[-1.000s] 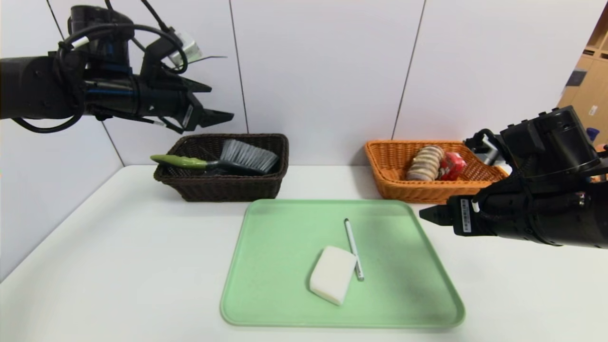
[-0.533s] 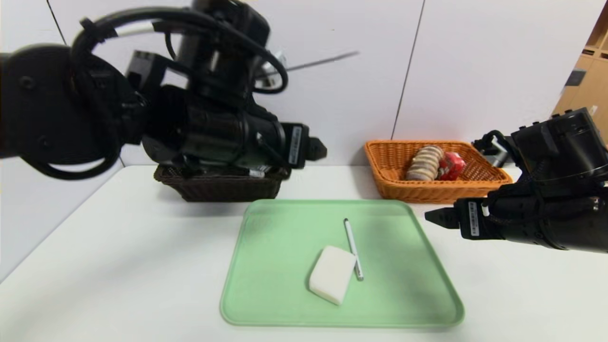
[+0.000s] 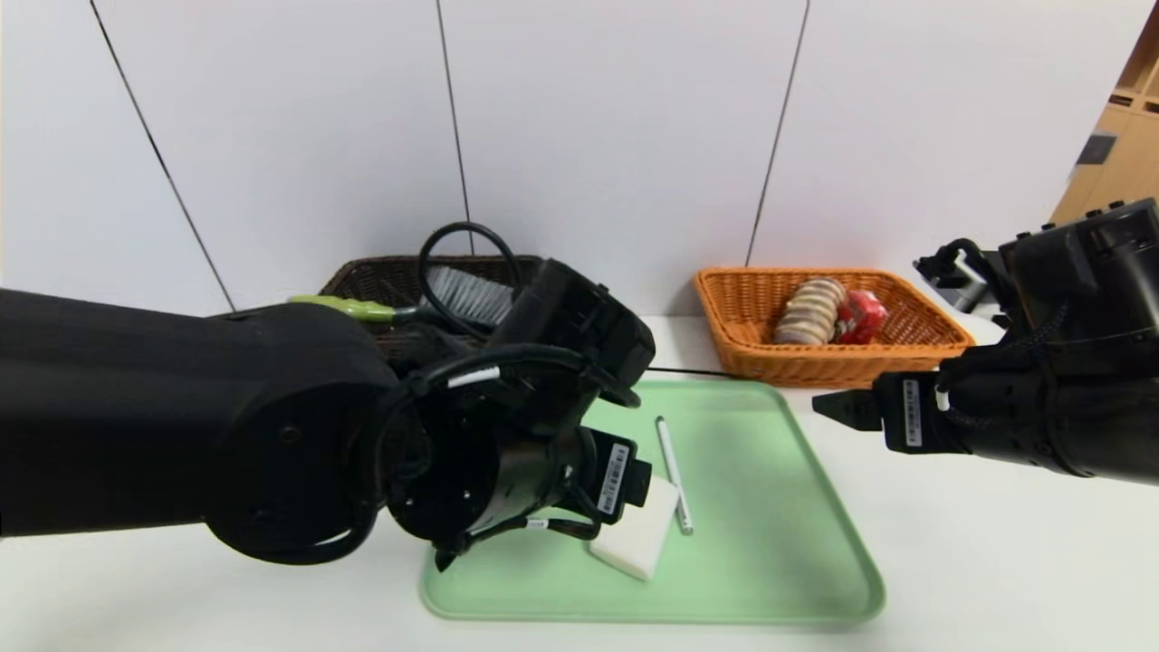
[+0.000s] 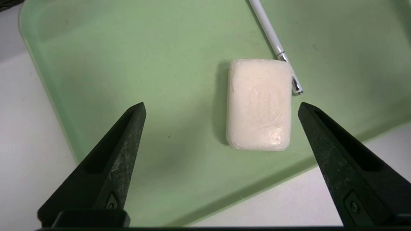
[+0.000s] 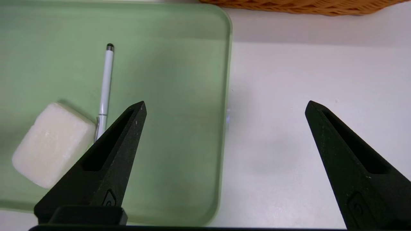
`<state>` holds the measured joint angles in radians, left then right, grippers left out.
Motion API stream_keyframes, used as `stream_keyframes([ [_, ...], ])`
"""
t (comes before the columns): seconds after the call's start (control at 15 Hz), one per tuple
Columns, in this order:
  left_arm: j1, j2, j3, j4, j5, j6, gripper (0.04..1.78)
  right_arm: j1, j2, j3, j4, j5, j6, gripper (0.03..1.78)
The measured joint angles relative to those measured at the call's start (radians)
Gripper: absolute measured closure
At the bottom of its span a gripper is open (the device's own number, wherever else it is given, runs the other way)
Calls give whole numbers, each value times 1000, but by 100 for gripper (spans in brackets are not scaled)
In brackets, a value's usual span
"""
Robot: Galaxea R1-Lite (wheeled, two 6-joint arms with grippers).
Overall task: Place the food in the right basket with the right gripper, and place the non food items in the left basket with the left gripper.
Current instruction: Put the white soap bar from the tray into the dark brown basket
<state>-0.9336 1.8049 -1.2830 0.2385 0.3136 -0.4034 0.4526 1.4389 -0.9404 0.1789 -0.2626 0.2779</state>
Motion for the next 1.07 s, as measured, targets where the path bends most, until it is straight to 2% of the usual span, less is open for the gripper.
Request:
stream_keyframes([
  [0.33, -16, 68, 54, -101, -10, -7, 14, 0, -1, 4, -4, 3, 2, 10],
  [0.6, -35, 103, 51, -132, -15, -12, 13, 0, -1, 34, -55, 5, 2, 10],
  [1.07, -46, 153, 58, -177, -22, -17, 13, 0, 2, 50, -67, 6, 1, 10],
])
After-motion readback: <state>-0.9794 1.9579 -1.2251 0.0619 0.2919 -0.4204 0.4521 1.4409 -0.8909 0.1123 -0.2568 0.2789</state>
